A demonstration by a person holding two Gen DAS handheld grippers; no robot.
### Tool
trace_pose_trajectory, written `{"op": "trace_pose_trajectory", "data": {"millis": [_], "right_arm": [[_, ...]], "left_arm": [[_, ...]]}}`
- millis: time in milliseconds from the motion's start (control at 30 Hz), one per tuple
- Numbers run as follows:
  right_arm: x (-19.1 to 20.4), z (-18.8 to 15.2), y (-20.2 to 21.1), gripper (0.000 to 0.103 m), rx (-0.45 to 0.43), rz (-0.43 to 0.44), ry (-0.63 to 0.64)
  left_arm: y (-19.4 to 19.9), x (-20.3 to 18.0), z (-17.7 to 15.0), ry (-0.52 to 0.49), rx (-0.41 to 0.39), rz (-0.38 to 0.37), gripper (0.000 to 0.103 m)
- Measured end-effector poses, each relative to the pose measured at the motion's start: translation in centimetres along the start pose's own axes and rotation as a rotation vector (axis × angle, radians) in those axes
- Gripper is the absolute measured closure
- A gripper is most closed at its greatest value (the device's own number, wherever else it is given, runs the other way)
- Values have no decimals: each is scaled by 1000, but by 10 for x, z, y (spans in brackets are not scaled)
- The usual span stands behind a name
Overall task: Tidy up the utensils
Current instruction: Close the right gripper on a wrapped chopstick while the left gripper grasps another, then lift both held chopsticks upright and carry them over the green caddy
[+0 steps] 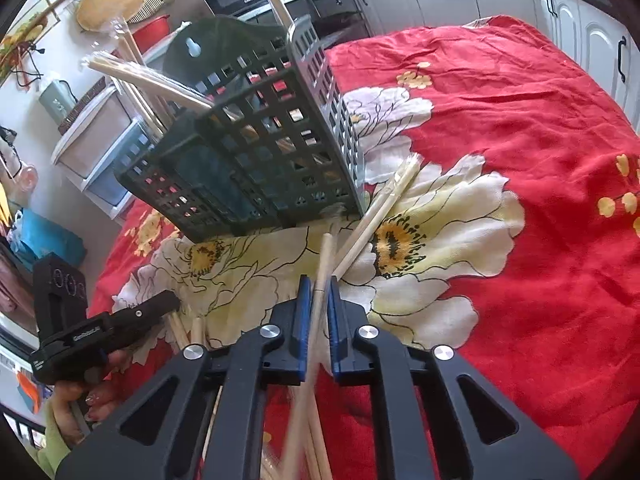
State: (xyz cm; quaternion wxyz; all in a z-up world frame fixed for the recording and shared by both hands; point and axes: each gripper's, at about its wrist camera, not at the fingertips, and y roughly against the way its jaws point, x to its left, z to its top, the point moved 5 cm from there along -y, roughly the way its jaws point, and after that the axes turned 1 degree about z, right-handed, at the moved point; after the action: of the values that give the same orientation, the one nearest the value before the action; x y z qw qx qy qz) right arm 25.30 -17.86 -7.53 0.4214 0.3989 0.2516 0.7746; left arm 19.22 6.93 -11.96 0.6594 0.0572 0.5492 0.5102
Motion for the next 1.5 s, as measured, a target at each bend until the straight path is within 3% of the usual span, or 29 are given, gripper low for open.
{"op": "trace_pose_trajectory", "data": {"millis": [367,967,1500], "right_arm": [[5,5,33,97,-92,12,17],[49,10,62,97,-175,65,128],[79,19,86,97,-252,100,201]], "left_arm": [[15,6,0,37,-22,-37,98],[79,3,21,33,-208,-27,99],[116,-18,35,-11,-301,-60,100]]}}
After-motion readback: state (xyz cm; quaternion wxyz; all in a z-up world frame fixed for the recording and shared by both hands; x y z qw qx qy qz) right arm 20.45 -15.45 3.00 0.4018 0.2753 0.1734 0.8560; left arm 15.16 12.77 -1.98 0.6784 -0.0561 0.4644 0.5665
